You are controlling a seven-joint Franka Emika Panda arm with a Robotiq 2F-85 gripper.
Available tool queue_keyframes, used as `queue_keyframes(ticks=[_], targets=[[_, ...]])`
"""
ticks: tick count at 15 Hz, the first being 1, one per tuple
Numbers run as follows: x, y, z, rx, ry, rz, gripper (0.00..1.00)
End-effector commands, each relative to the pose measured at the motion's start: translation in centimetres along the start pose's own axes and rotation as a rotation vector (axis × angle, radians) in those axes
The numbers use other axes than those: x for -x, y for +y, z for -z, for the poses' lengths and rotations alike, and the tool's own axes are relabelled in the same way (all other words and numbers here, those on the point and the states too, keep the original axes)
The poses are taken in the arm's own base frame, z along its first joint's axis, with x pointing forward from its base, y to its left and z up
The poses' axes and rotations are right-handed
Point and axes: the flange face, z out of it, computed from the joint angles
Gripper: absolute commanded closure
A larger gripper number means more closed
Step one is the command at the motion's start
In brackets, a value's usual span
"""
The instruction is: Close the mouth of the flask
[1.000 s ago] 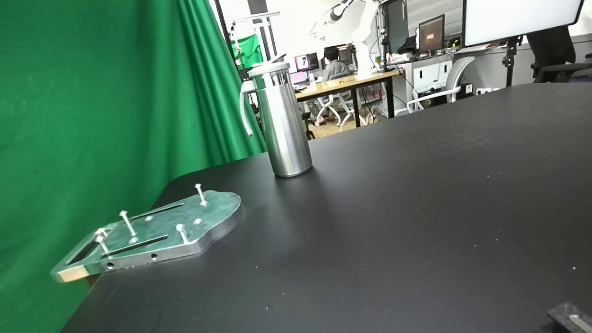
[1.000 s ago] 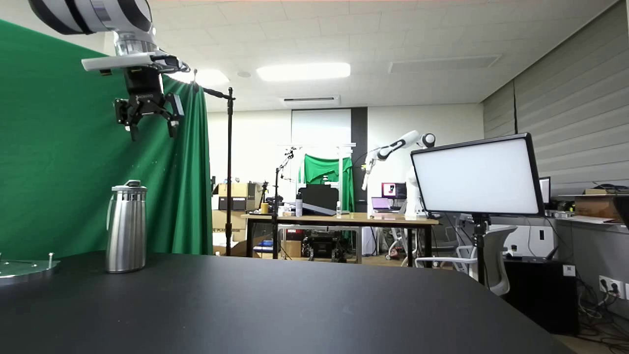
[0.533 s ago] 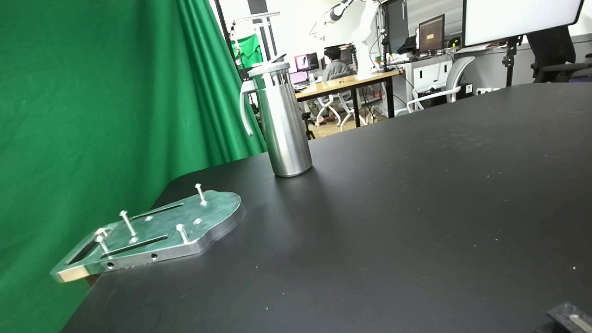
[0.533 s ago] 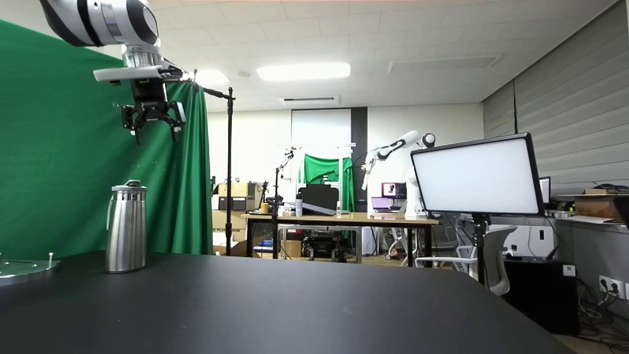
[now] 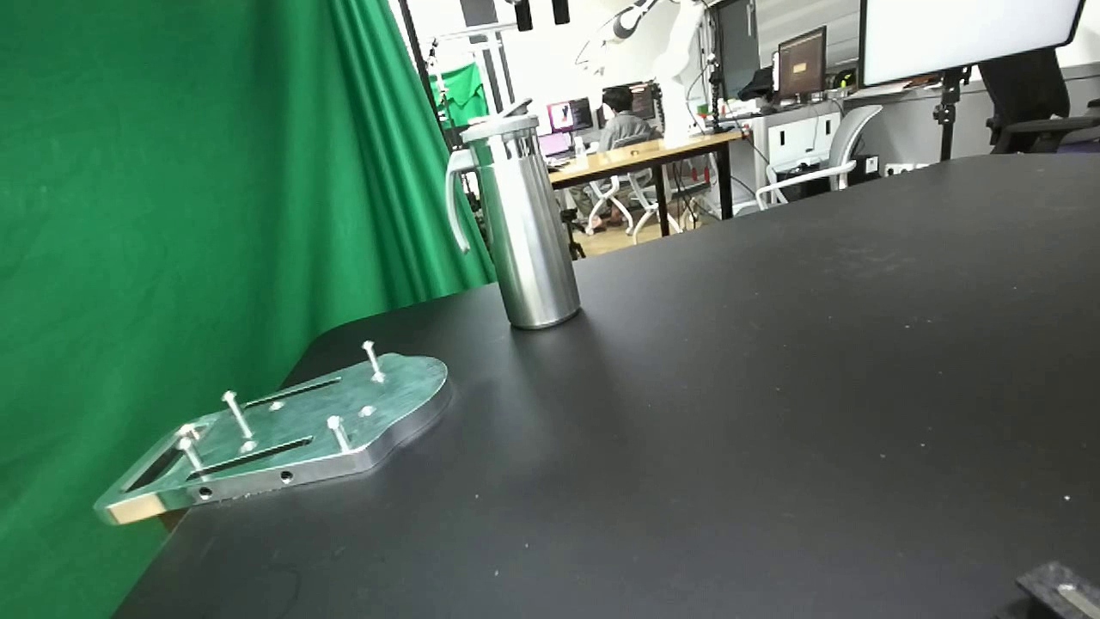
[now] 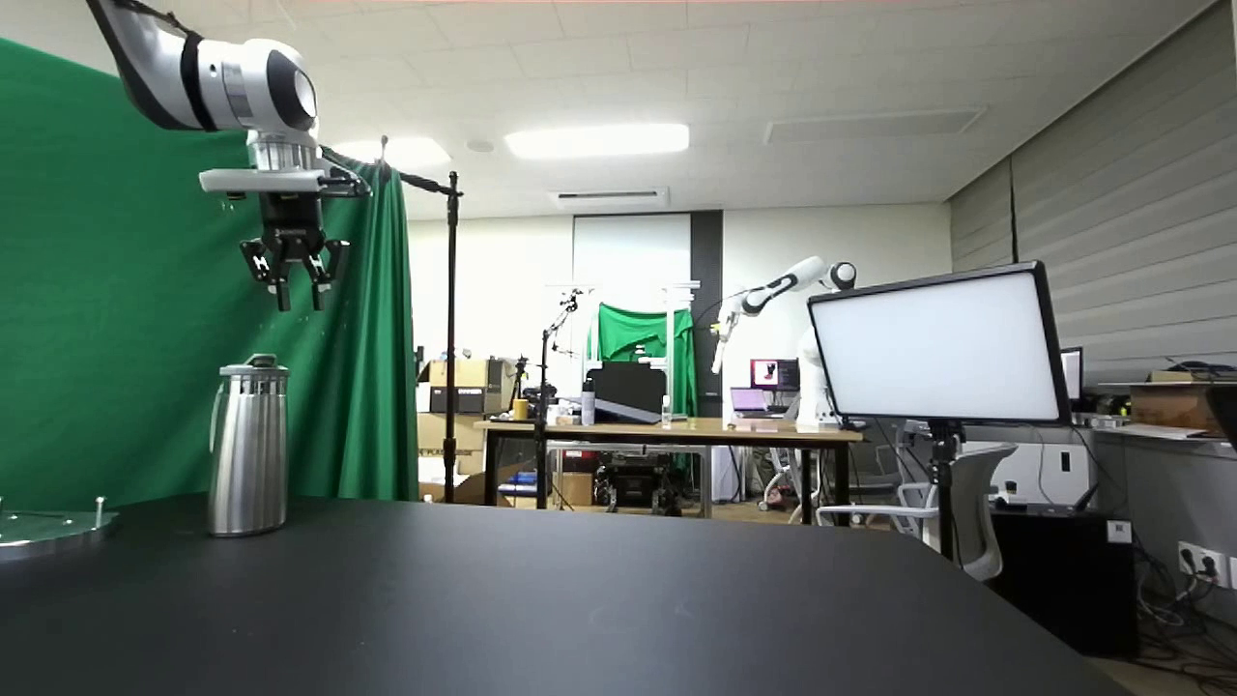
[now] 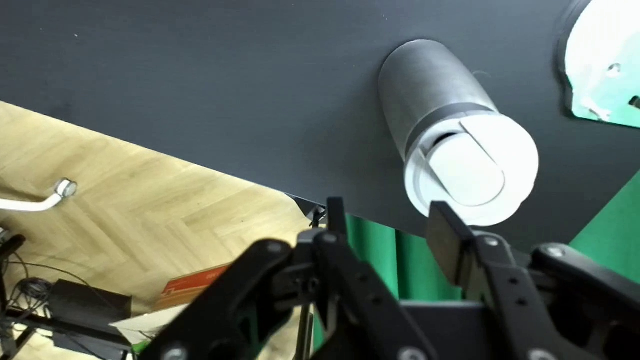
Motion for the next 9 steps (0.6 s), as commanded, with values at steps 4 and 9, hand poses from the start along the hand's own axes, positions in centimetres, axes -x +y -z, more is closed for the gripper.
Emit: queue_keyframes(ticks=[4,9], targets=[[-2.7,-2.4,-0.5,0.044,-0.096,0.057,0.99],[-3.3,-2.4,-2.3,0.070,-0.166,0.061,1.00]])
